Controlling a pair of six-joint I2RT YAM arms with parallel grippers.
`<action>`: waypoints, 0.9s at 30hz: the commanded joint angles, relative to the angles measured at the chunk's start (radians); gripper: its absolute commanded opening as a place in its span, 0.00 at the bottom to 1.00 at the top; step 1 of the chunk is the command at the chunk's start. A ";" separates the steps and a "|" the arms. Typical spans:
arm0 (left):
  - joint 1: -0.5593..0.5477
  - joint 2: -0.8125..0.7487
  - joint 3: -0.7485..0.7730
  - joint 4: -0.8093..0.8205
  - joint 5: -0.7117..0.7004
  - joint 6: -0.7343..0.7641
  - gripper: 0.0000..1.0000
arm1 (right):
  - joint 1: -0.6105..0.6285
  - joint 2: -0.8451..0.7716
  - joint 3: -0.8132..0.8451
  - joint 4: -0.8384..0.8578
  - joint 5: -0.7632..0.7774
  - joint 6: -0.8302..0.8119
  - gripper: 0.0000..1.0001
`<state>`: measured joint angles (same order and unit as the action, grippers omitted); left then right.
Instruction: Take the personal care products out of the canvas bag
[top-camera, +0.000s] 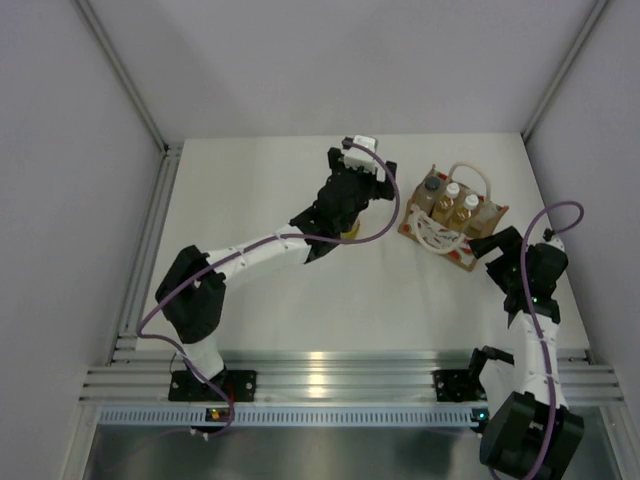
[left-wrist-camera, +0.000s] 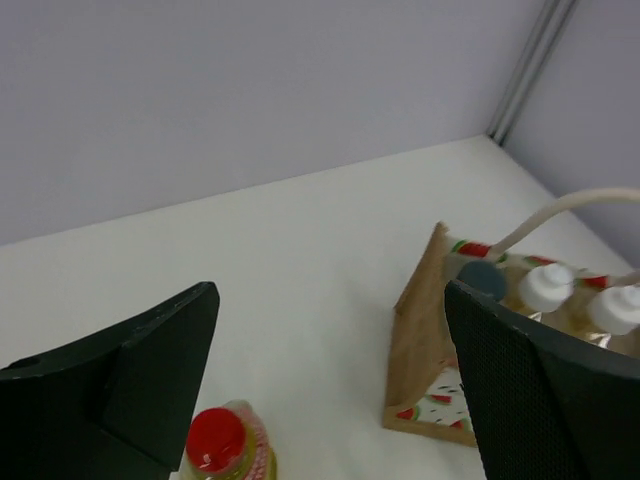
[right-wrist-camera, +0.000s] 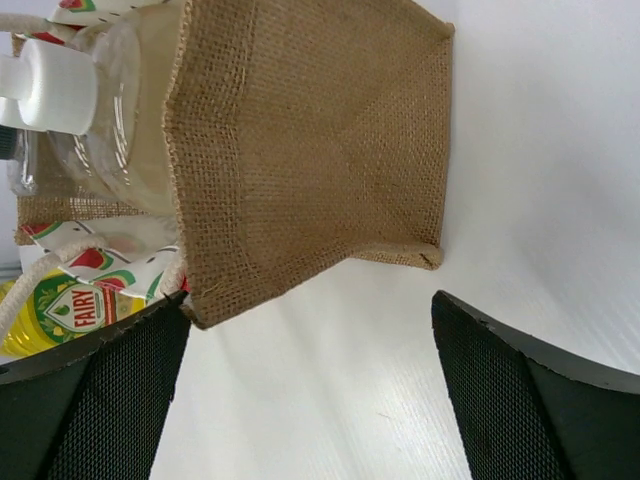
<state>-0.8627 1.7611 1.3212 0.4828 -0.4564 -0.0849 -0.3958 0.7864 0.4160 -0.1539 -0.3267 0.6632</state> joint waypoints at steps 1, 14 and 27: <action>-0.090 -0.014 0.252 -0.131 0.061 -0.030 0.98 | -0.021 -0.027 -0.023 0.037 0.003 0.016 0.99; -0.154 0.457 0.826 -0.359 0.426 -0.116 0.89 | -0.041 -0.101 -0.074 0.039 0.041 0.044 0.96; -0.170 0.646 0.984 -0.381 0.386 -0.107 0.76 | -0.054 -0.107 -0.079 0.036 0.043 0.044 0.95</action>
<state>-1.0241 2.4172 2.2425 0.0666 -0.0589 -0.1989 -0.4305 0.6704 0.3336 -0.1471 -0.2974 0.7174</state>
